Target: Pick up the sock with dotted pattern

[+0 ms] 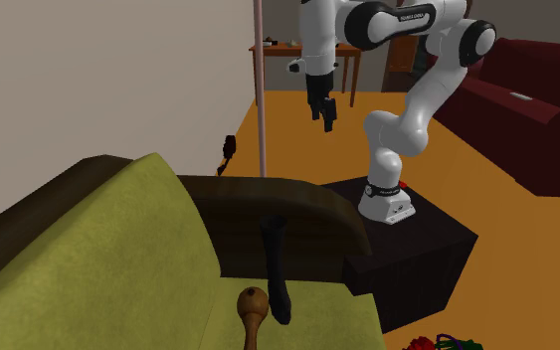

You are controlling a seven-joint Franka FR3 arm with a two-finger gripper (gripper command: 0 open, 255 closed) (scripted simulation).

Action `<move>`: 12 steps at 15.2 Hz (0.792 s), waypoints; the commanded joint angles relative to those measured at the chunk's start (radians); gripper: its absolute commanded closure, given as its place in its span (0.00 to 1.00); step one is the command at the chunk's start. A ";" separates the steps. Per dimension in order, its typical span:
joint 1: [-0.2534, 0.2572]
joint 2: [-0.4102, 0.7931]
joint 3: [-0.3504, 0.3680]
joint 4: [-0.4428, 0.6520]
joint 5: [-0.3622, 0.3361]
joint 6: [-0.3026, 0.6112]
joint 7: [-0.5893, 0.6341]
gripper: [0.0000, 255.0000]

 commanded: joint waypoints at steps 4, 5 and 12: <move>0.013 0.068 0.032 -0.018 0.032 0.094 0.044 0.00; 0.017 0.094 0.043 -0.022 0.041 0.125 0.058 0.00; 0.041 0.300 0.115 -0.005 0.090 0.336 0.151 0.00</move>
